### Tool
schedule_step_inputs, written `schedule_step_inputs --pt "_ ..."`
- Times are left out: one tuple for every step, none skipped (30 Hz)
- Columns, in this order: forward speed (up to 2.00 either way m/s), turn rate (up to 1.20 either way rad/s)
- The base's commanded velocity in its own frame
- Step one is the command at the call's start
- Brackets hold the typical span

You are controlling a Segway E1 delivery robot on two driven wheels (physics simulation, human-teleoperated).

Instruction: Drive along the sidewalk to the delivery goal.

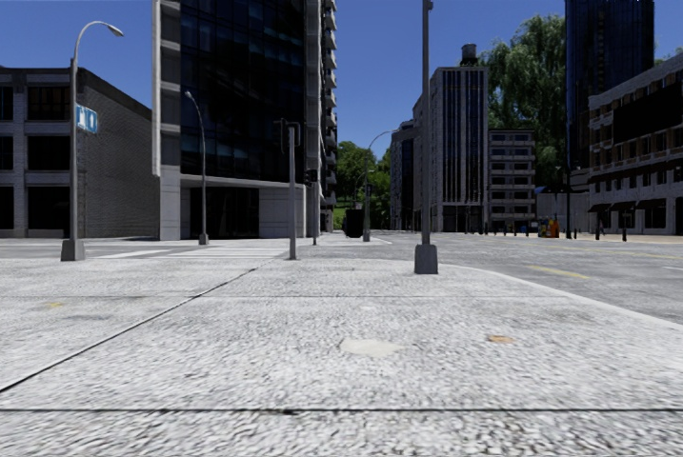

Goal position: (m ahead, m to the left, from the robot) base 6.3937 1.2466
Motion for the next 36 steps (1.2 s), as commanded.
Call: schedule_step_inputs --pt "2.0 0.21" --pt "2.0 0.22" --pt "2.0 0.22" --pt "2.0 0.22" --pt "2.0 0.22" --pt "2.0 0.22" --pt "2.0 0.23" --pt "2.0 0.24" --pt "2.0 0.24" --pt "2.0 0.27" --pt "2.0 0.27" --pt "2.0 0.28" --pt "2.0 0.28" --pt "2.0 0.28" --pt "2.0 0.28" --pt "2.0 0.28" --pt "2.0 0.28" --pt "2.0 0.28" --pt "2.0 0.28" --pt "2.0 0.28" --pt "2.0 0.28" --pt "2.0 0.28" --pt "2.0 0.28" --pt "2.0 0.0" --pt "2.0 0.0" --pt "2.0 0.0" --pt "2.0 0.0" --pt "2.0 0.0" --pt "2.0 0.0" --pt "2.0 0.0" --pt "2.0 0.0" --pt "2.0 0.0" --pt "2.0 0.0" --pt "2.0 0.0" --pt "2.0 0.0" --pt "2.0 0.0"
